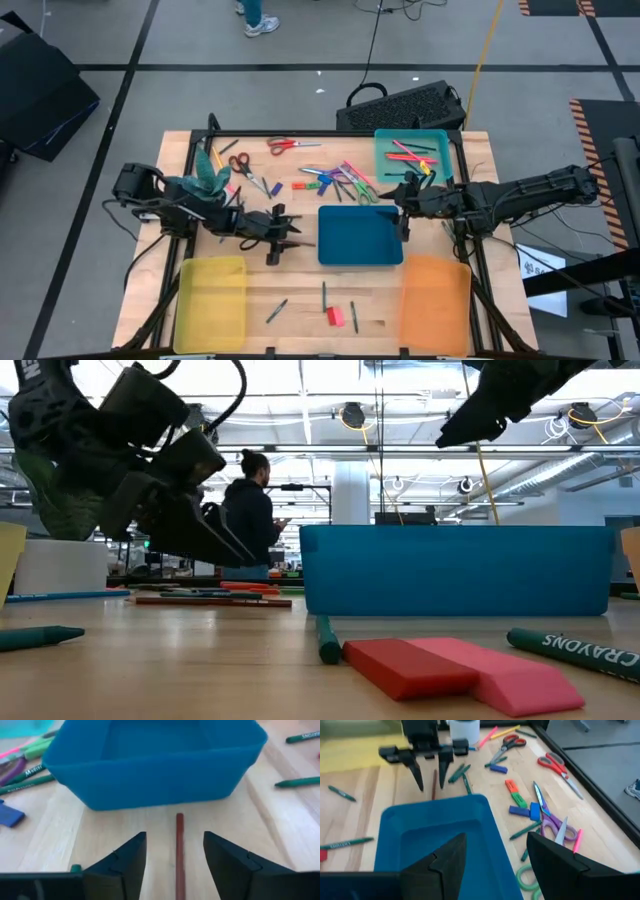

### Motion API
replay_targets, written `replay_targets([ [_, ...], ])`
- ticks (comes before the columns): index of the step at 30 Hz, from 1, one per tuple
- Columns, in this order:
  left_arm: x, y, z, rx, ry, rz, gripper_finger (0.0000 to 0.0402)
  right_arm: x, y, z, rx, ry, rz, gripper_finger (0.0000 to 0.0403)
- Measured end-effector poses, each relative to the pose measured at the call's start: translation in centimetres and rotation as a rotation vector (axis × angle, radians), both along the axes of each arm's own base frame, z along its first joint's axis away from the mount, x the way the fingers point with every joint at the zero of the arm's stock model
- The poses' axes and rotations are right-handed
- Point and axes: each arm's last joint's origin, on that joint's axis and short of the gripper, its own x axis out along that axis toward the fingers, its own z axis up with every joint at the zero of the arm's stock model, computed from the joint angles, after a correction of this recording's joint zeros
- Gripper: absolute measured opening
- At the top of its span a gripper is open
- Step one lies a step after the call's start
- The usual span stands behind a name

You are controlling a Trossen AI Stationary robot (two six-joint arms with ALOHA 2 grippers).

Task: Sort crayons/erasers/pens/pencils in bins
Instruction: Put the brown pencil into the green bin

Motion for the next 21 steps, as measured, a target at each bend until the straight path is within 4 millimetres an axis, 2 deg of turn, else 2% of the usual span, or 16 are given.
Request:
replay_targets([
  [4,0.2,0.0,-1.7,-0.005,0.059,0.013,0.0173,0.2,0.0,0.2,0.004,-0.03,-0.001,0.0201],
  [10,1.1,-0.3,-3.4,-0.057,-0.006,0.009,0.0154,0.2,0.0,0.4,0.006,-0.044,-0.001,0.0201],
  [21,1.2,-0.6,-5.9,-0.067,-0.021,-0.004,0.0126,0.2,0.0,0.3,0.027,-0.044,-0.014,0.0201],
])
